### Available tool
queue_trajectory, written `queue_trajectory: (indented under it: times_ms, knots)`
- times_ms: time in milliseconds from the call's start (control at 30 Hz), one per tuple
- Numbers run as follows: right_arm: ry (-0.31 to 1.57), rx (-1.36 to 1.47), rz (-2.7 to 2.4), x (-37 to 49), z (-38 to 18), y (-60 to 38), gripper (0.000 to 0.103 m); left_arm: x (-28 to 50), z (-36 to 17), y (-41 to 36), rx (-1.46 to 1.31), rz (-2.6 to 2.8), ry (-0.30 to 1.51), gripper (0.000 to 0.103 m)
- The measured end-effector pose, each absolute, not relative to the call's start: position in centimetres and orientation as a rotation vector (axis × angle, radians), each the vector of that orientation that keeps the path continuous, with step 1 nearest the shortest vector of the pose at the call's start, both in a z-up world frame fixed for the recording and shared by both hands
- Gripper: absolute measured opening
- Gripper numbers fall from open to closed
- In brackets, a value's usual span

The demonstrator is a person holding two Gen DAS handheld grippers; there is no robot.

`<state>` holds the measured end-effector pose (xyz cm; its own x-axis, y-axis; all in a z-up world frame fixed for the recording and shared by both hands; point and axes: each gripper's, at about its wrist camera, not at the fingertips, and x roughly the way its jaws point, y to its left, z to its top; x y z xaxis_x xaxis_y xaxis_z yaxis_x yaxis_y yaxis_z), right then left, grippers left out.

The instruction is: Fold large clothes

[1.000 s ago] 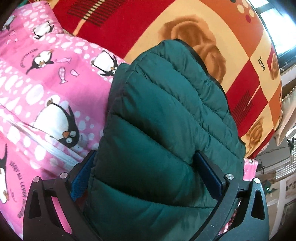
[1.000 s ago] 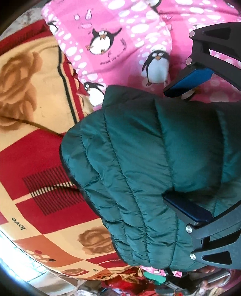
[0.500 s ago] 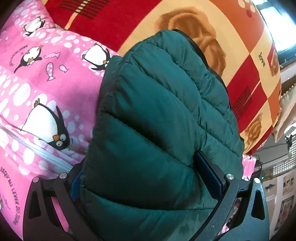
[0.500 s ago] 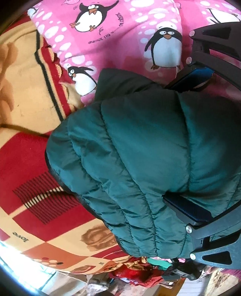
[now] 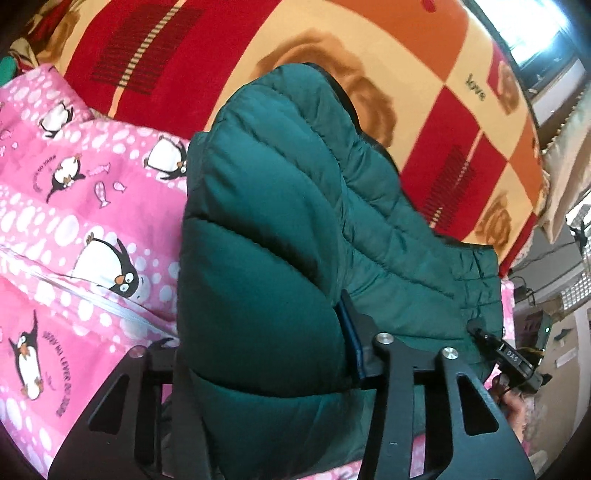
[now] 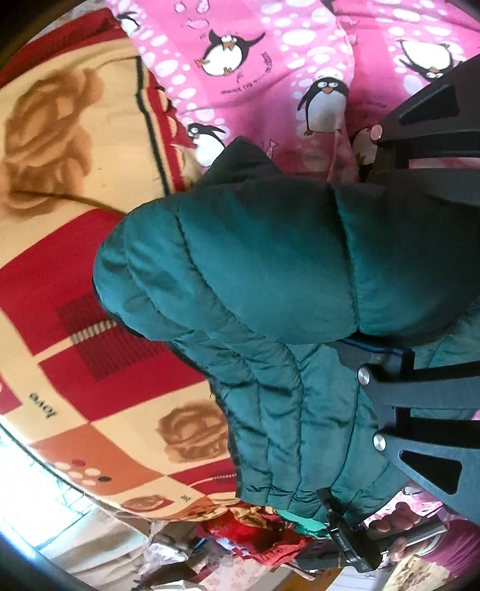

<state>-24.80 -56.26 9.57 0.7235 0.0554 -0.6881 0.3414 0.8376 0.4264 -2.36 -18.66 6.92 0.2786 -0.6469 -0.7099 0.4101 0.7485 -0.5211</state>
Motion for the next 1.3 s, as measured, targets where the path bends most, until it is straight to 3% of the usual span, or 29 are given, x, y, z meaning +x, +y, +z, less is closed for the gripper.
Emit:
queue_trajectory:
  times_ms: [500, 800, 900, 1033, 1167, 1300]
  knots:
    - [0.719, 0.55, -0.11, -31.1, 12.7, -51.4, 0.037, -7.6, 10.4, -12.7, -0.295, -0.794, 1.082, 0.038]
    - [0.749, 0.626, -0.081, -36.3, 11.6, -49.1, 0.038, -10.9, 10.0, -9.4, -0.298, -0.814, 1.155, 0.038]
    - [0.783, 0.632, -0.148, -36.2, 9.9, -49.2, 0.047, -11.2, 8.3, -9.0, -0.287, -0.776, 1.18, 0.045]
    - [0.813, 0.661, -0.231, -35.8, 6.8, -49.9, 0.074, -10.8, 6.0, -9.1, -0.275, -0.714, 1.204, 0.072]
    - [0.785, 0.715, -0.246, -36.6, 6.5, -50.2, 0.076, -10.9, 5.1, -8.6, -0.31, -0.682, 1.211, 0.085]
    - [0.767, 0.673, -0.317, -38.0, 8.3, -49.8, 0.076, -11.9, 6.5, -8.0, -0.259, -0.654, 1.166, 0.086]
